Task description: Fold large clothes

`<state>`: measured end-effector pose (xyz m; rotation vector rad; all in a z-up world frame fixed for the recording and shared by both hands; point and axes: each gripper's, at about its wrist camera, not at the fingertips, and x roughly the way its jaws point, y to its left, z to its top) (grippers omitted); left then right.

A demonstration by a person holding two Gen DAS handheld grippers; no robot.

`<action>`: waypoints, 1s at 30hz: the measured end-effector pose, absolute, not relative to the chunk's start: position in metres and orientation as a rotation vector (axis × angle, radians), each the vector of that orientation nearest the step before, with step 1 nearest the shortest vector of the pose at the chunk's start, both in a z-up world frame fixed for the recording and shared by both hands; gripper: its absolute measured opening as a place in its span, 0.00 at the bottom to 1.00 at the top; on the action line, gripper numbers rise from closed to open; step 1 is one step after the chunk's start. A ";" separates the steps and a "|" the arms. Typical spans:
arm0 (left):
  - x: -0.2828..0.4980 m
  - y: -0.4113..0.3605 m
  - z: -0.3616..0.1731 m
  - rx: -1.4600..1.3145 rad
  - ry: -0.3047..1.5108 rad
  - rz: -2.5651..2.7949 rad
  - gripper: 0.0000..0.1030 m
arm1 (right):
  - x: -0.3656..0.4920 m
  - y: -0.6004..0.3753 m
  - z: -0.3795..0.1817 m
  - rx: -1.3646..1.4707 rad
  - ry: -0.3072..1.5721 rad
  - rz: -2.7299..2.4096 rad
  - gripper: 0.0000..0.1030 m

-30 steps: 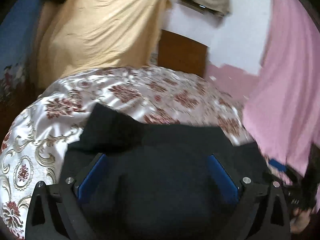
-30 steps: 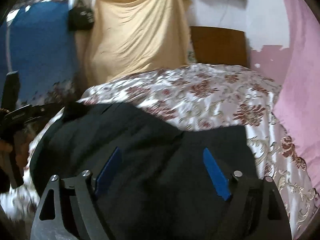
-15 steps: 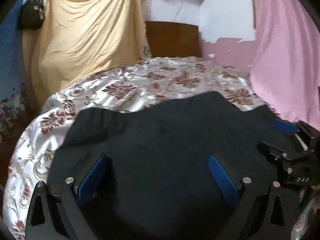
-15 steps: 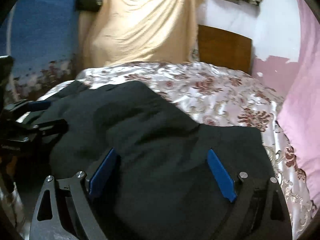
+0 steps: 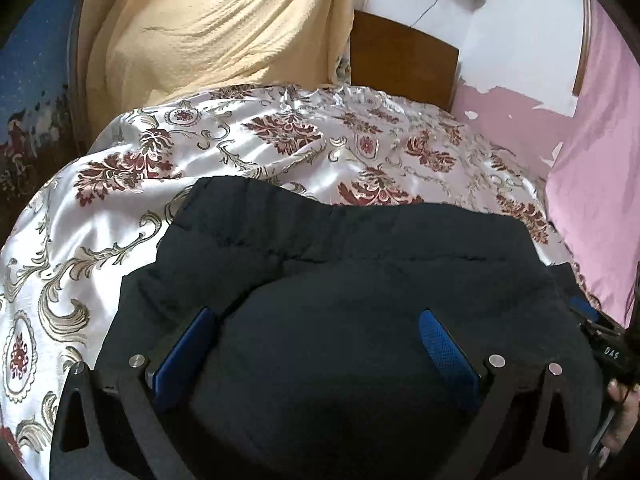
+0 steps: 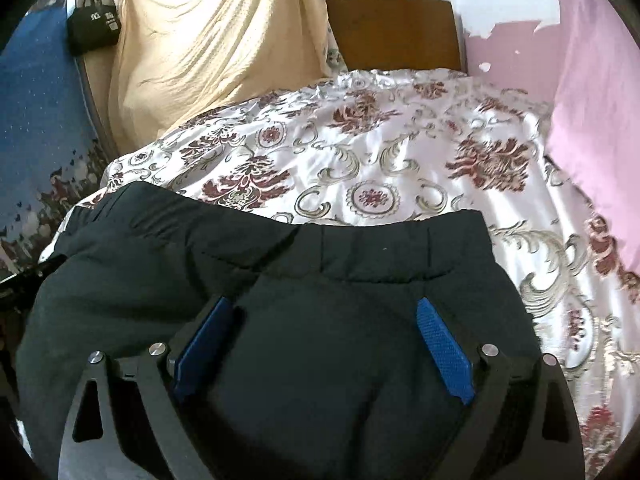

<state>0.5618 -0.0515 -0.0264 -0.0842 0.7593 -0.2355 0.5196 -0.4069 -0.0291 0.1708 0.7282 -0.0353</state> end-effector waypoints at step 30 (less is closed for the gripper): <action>0.568 -0.038 -0.044 -0.204 0.735 -0.297 1.00 | 0.537 -0.420 -0.058 0.282 0.733 0.025 0.97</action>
